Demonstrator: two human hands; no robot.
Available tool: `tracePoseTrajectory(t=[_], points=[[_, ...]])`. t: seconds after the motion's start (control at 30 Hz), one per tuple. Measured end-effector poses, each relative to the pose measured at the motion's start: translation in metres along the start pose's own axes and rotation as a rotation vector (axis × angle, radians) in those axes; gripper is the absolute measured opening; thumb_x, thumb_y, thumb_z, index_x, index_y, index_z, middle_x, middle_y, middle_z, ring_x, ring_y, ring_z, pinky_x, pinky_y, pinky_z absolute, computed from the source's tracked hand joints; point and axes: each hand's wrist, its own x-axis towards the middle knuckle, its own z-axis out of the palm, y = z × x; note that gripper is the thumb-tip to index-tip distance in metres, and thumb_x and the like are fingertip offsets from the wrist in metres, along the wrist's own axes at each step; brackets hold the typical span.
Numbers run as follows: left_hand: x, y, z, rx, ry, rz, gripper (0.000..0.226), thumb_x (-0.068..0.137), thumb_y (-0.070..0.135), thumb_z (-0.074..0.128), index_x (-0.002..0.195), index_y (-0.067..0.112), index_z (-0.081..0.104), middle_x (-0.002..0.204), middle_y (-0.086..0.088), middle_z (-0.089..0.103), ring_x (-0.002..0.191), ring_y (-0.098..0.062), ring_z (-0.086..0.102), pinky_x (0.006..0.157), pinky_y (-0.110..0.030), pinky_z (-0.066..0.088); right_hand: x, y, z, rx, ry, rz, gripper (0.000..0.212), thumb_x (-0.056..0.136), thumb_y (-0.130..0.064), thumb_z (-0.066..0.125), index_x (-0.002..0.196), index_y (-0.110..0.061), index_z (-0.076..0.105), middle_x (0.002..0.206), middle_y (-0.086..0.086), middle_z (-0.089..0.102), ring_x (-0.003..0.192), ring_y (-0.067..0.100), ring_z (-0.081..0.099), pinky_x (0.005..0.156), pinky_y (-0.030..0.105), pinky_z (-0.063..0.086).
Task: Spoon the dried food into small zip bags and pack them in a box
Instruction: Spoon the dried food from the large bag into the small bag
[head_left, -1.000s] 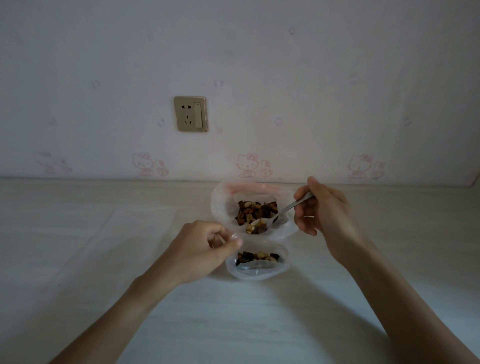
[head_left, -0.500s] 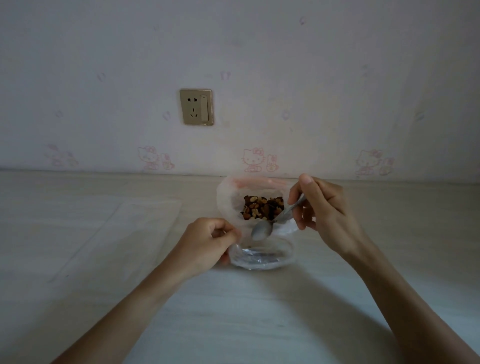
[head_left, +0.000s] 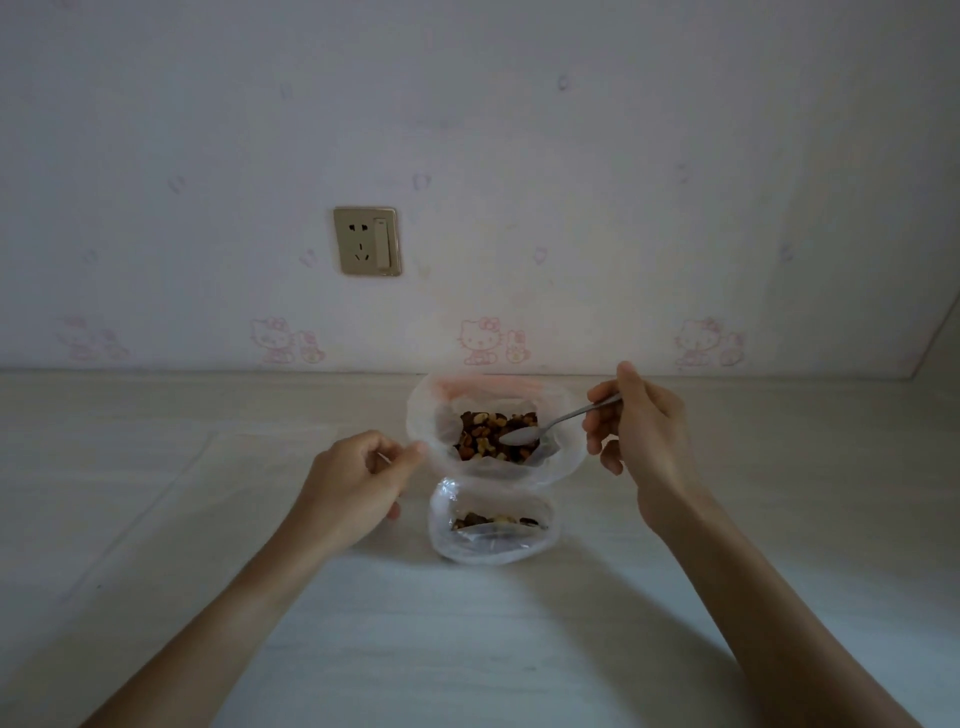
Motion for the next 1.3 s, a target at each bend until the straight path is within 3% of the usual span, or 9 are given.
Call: tracePoseTrajectory(t=[0.17, 0.3, 0.37, 0.47, 0.83, 1.0, 1.2, 1.3], points=[[0.018, 0.005, 0.006, 0.015, -0.054, -0.110, 0.050, 0.088, 0.075, 0.059, 0.094, 0.026, 0.068, 0.073, 0.013, 0.078, 0.067, -0.007, 0.074, 0.067, -0.031, 0.049, -0.001, 0.003, 0.004, -0.237, 0.001, -0.108, 0.050, 0.111, -0.036, 0.038, 0.083, -0.004, 0.066, 0.061, 0.009, 0.066, 0.044, 0.011, 0.054, 0.042, 0.018, 0.041], [0.027, 0.016, 0.020, -0.028, -0.072, -0.043, 0.034, 0.095, 0.052, 0.063, 0.088, 0.020, 0.074, 0.075, 0.008, 0.078, 0.068, -0.008, 0.075, 0.067, -0.037, 0.053, -0.002, 0.012, 0.008, -0.327, -0.092, -0.074, 0.044, 0.111, -0.029, 0.040, 0.086, -0.005, 0.067, 0.065, 0.008, 0.068, 0.045, 0.010, 0.055, 0.042, 0.019, 0.042], [0.026, 0.014, 0.029, 0.009, -0.030, -0.009, 0.024, 0.096, 0.038, 0.063, 0.086, 0.019, 0.074, 0.078, 0.002, 0.077, 0.078, -0.017, 0.073, 0.077, -0.045, 0.056, -0.001, 0.015, 0.009, -0.295, -0.175, 0.004, 0.039, 0.111, -0.027, 0.041, 0.091, -0.006, 0.068, 0.069, 0.007, 0.071, 0.051, 0.014, 0.059, 0.039, 0.023, 0.040], [0.024, 0.003, 0.035, 0.064, 0.038, 0.040, 0.024, 0.097, 0.037, 0.061, 0.089, 0.016, 0.071, 0.081, 0.000, 0.074, 0.082, -0.023, 0.070, 0.079, -0.048, 0.055, 0.000, 0.016, 0.009, -0.206, -0.265, 0.089, 0.034, 0.111, -0.025, 0.043, 0.098, -0.006, 0.068, 0.074, 0.006, 0.075, 0.057, 0.017, 0.063, 0.039, 0.026, 0.042], [0.023, 0.000, 0.034, -0.136, 0.037, 0.137, 0.023, 0.097, 0.026, 0.068, 0.092, 0.004, 0.073, 0.088, -0.018, 0.075, 0.088, -0.041, 0.069, 0.081, -0.056, 0.053, -0.004, 0.019, 0.014, -0.052, -0.281, 0.218, 0.031, 0.110, -0.016, 0.044, 0.106, 0.001, 0.070, 0.090, 0.019, 0.077, 0.061, 0.019, 0.065, 0.047, 0.027, 0.047], [0.022, 0.003, 0.035, -0.217, 0.019, 0.136, 0.015, 0.097, 0.025, 0.070, 0.087, 0.016, 0.077, 0.081, -0.004, 0.078, 0.083, -0.031, 0.073, 0.080, -0.052, 0.056, -0.005, 0.023, 0.015, -0.046, -0.301, 0.218, 0.030, 0.110, -0.016, 0.046, 0.107, 0.000, 0.070, 0.089, 0.016, 0.077, 0.059, 0.017, 0.066, 0.050, 0.024, 0.049], [0.023, 0.007, 0.034, -0.307, -0.011, 0.108, 0.015, 0.096, 0.030, 0.071, 0.086, 0.022, 0.077, 0.083, -0.007, 0.077, 0.085, -0.041, 0.072, 0.078, -0.060, 0.058, 0.002, 0.023, 0.010, 0.046, -0.291, 0.251, 0.030, 0.110, -0.013, 0.043, 0.112, 0.006, 0.067, 0.099, 0.029, 0.074, 0.062, 0.022, 0.064, 0.047, 0.028, 0.048], [0.024, 0.008, 0.033, -0.373, -0.017, 0.103, 0.015, 0.097, 0.033, 0.070, 0.086, 0.026, 0.078, 0.083, -0.006, 0.078, 0.083, -0.039, 0.073, 0.072, -0.052, 0.060, 0.003, 0.027, 0.009, 0.091, -0.278, 0.282, 0.032, 0.110, -0.014, 0.042, 0.113, 0.005, 0.067, 0.099, 0.028, 0.075, 0.064, 0.022, 0.065, 0.048, 0.029, 0.048]])
